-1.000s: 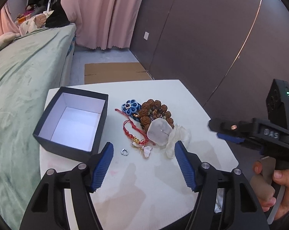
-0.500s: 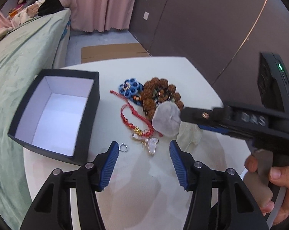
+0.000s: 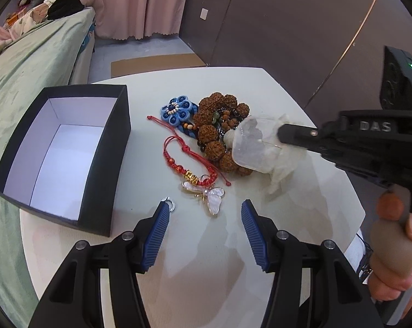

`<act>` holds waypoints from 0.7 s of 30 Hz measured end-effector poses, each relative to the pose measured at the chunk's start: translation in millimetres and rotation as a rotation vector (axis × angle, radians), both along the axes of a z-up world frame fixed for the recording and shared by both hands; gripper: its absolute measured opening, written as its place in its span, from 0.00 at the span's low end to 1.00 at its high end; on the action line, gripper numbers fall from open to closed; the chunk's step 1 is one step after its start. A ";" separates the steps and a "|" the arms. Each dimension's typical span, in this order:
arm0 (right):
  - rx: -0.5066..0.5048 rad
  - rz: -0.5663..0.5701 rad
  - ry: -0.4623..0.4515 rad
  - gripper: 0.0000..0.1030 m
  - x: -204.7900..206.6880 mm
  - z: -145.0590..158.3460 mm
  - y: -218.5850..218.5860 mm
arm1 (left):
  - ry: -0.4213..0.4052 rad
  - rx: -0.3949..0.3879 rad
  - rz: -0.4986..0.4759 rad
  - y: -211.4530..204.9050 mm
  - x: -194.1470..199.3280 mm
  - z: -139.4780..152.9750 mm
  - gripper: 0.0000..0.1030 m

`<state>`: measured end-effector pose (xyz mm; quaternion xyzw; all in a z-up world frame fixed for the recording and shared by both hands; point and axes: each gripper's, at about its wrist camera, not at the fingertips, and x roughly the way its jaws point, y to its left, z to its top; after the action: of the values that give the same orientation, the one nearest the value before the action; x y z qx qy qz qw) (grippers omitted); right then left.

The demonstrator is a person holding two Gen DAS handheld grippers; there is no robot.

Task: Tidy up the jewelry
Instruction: 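Grasp the white butterfly pendant with the left tool while the right tool grasps the translucent white pouch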

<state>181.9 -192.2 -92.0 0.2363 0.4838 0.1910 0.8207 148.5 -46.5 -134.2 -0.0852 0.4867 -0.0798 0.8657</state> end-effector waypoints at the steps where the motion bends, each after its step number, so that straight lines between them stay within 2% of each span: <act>1: 0.006 -0.001 0.000 0.03 -0.7 1.0 -0.6 | 0.000 0.001 0.000 -0.6 1.0 -1.8 0.47; 4: 0.016 0.001 -0.001 0.03 0.1 5.8 0.4 | -0.006 0.013 -0.006 -2.8 6.5 -5.7 0.45; 9: 0.013 0.003 0.001 0.03 0.1 8.5 -1.5 | -0.038 0.115 -0.054 -15.6 16.4 -9.9 0.44; 18: 0.019 0.003 0.011 0.03 -0.6 7.2 -9.1 | -0.048 0.223 -0.144 -30.8 26.5 -17.8 0.46; 21: 0.019 0.003 0.010 0.03 -0.3 7.0 -9.2 | -0.050 0.237 -0.142 -35.1 26.7 -18.8 0.40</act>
<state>181.6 -201.5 -85.1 0.2444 0.4866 0.1958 0.8156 175.2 -81.5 -153.0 0.0543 0.4759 -0.0850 0.8737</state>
